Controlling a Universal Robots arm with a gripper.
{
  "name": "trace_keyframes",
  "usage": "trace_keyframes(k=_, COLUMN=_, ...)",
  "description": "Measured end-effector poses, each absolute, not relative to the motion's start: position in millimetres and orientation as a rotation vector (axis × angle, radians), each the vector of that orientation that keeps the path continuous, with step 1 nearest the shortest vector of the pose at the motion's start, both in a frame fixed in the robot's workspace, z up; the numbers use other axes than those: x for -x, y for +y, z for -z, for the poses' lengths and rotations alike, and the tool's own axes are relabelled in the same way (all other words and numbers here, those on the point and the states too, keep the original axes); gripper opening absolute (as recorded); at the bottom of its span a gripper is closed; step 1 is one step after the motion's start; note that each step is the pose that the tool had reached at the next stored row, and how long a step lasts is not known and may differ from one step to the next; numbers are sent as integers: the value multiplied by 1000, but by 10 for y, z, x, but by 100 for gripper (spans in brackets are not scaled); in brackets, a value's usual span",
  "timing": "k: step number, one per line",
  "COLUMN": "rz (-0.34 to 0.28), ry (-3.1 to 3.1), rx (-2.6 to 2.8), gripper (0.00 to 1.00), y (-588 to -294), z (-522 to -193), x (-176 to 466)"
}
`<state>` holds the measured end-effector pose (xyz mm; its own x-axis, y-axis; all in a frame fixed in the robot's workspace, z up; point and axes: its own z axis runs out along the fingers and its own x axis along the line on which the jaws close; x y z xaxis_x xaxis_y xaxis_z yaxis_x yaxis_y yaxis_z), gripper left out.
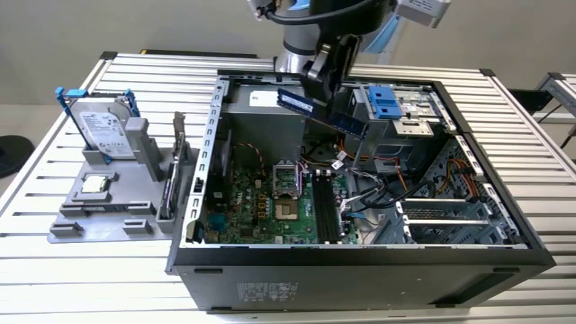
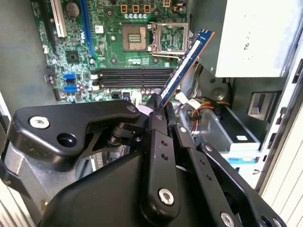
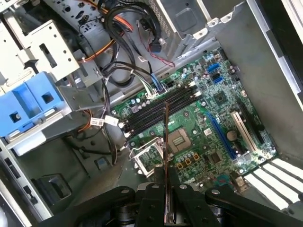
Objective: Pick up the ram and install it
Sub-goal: 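Insert the ram into the slot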
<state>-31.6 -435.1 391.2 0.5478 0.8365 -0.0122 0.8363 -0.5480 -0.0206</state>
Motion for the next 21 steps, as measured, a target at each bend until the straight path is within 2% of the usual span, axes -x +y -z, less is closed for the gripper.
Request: trace_keyframes(k=21, rz=-29, ry=-1061, rx=2941, gripper=0, y=-4351, z=-3912, x=316)
